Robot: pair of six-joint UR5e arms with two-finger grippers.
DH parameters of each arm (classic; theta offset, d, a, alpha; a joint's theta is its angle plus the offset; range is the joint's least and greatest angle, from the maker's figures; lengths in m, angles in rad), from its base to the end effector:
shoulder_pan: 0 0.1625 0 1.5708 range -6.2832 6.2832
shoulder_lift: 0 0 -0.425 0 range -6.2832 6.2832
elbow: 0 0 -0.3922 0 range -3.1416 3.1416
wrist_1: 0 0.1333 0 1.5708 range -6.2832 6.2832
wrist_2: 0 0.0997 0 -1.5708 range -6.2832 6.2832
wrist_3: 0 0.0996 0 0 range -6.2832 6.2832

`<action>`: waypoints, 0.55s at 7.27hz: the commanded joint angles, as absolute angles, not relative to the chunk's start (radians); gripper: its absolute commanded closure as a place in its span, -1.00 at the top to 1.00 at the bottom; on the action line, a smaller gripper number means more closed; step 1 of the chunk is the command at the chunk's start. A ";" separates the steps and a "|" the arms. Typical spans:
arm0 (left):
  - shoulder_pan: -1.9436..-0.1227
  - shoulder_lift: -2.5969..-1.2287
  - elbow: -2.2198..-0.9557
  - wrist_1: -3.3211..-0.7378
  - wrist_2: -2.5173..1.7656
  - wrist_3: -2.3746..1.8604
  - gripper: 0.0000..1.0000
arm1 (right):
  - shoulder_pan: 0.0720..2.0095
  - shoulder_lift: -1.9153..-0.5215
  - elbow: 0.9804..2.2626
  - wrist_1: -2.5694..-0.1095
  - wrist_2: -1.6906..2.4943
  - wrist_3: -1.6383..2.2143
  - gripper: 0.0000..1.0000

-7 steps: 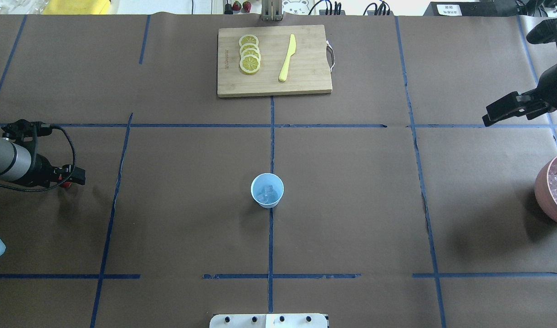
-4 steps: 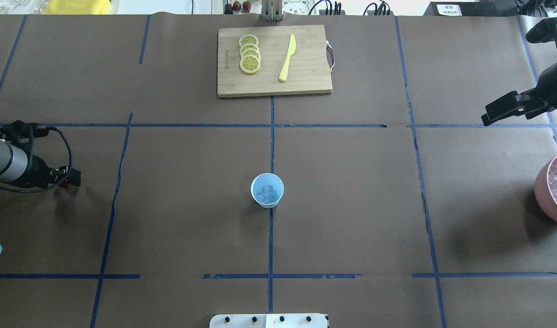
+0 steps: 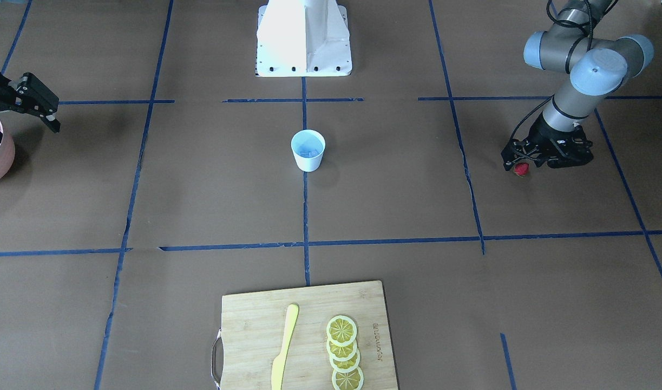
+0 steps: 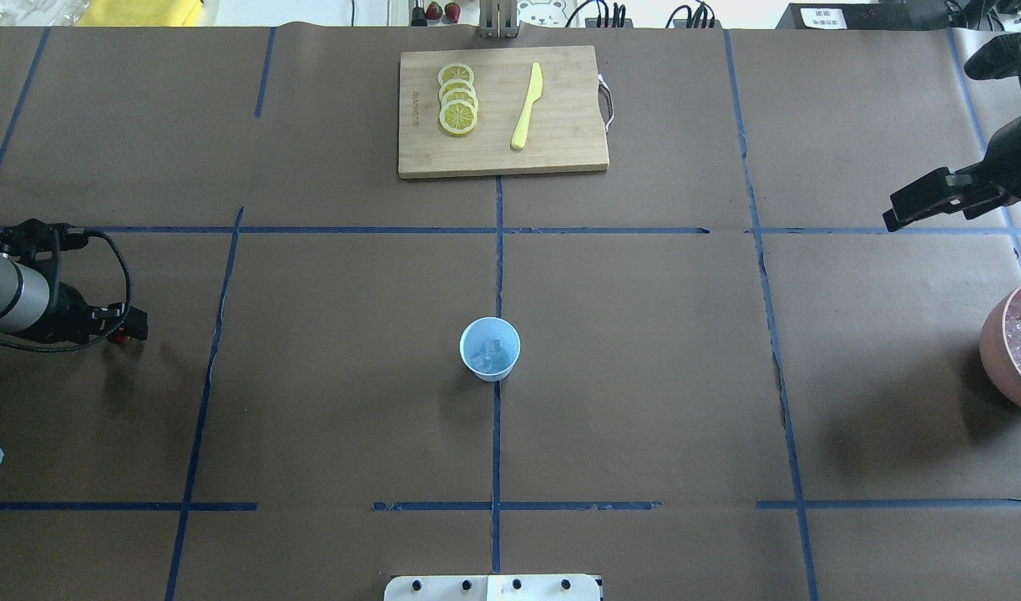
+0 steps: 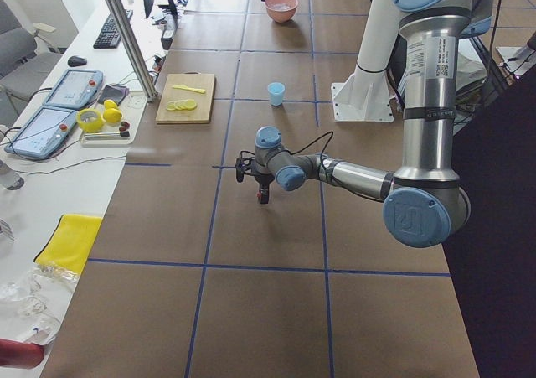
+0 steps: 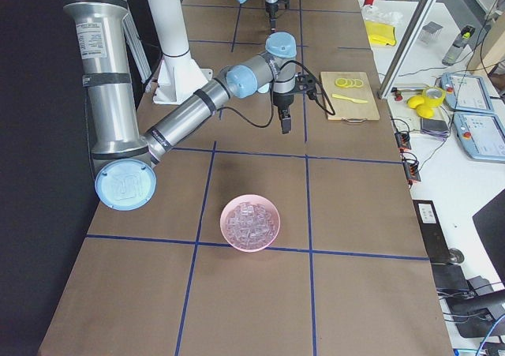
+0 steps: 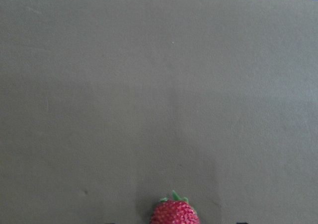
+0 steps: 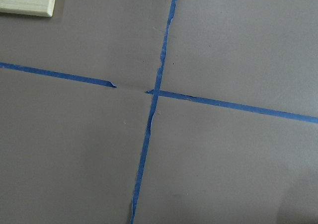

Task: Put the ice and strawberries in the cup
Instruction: 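Lower the left gripper onto the red strawberry and close on it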

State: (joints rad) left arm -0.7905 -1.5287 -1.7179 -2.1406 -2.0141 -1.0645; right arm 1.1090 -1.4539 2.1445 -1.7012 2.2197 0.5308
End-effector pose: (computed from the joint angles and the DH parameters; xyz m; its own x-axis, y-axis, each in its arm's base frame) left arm 0.2917 -0.4235 0.5540 0.7003 -0.0848 -0.7088 0.1302 0.9914 0.0101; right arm -0.1478 -0.4610 0.3490 0.6828 -0.1701 0.7105 0.0369 0.9793 0.1991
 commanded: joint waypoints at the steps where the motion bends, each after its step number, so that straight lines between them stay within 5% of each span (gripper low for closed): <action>1: -0.790 -1.531 -1.717 -2.140 -2.014 -1.065 0.70 | 1.109 -1.454 2.143 -1.701 2.220 0.531 1.00; 4: -0.792 -1.532 -1.713 -2.140 -2.014 -1.065 0.67 | 1.109 -1.454 2.141 -1.701 2.218 0.534 1.00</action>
State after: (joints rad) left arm -0.7902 -1.5318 -1.7145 -2.1399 -2.0141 -1.0646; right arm 1.1091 -1.4542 2.1417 -1.7012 2.2183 0.5322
